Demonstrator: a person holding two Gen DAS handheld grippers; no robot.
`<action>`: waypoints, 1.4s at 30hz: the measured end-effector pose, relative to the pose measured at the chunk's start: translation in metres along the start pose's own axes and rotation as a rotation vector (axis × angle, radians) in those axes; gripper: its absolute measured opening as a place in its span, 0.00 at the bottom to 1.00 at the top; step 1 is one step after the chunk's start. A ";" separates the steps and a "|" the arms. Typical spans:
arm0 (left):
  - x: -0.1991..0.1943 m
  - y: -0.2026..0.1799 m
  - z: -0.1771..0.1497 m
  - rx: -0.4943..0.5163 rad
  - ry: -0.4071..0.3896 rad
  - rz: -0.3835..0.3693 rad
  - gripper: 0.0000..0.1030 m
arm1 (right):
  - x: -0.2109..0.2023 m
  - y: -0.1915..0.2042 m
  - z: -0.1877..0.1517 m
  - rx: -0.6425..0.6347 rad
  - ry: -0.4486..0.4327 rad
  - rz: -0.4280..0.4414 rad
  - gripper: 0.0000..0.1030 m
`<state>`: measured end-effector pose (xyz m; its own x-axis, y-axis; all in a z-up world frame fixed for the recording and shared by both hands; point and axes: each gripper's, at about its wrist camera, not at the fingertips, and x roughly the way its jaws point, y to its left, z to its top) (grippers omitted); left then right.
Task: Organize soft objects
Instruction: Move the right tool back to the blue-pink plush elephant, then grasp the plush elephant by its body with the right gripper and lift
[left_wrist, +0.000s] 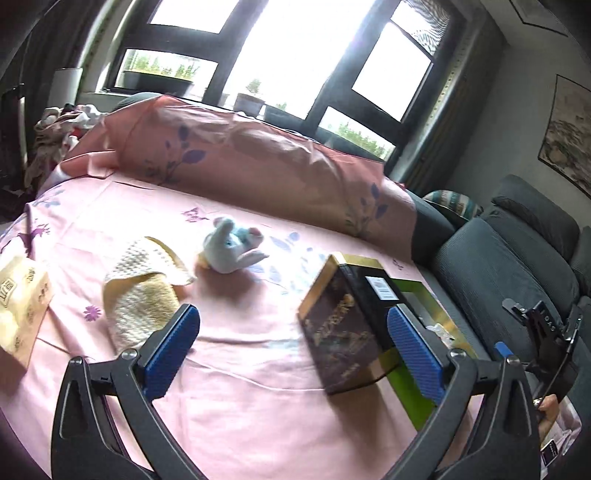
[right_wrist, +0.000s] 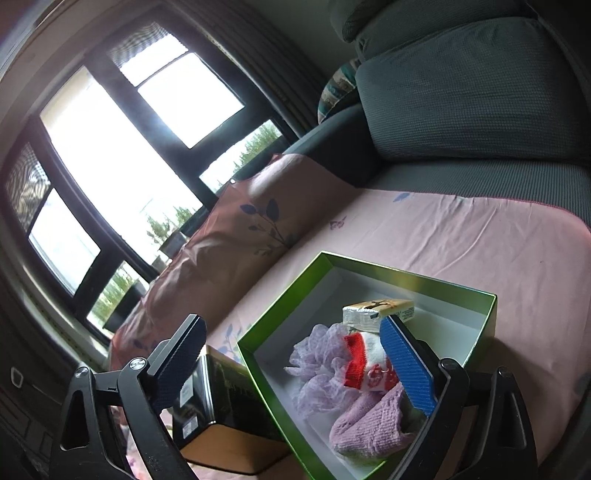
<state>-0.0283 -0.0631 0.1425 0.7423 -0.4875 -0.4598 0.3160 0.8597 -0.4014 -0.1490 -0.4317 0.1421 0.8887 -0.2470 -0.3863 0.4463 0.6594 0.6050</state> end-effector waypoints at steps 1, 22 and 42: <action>-0.001 0.008 -0.003 0.000 -0.005 0.037 0.98 | 0.001 0.005 -0.002 -0.026 0.005 -0.008 0.93; -0.013 0.079 -0.003 -0.003 0.058 0.102 0.98 | -0.006 0.120 -0.062 -0.395 0.029 -0.045 0.93; 0.012 0.152 0.000 -0.137 0.209 0.366 0.97 | 0.227 0.281 -0.180 -0.515 0.499 -0.056 0.93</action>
<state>0.0285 0.0621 0.0764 0.6507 -0.1874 -0.7358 -0.0373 0.9600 -0.2775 0.1590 -0.1746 0.0993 0.6572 -0.0174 -0.7535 0.2739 0.9369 0.2172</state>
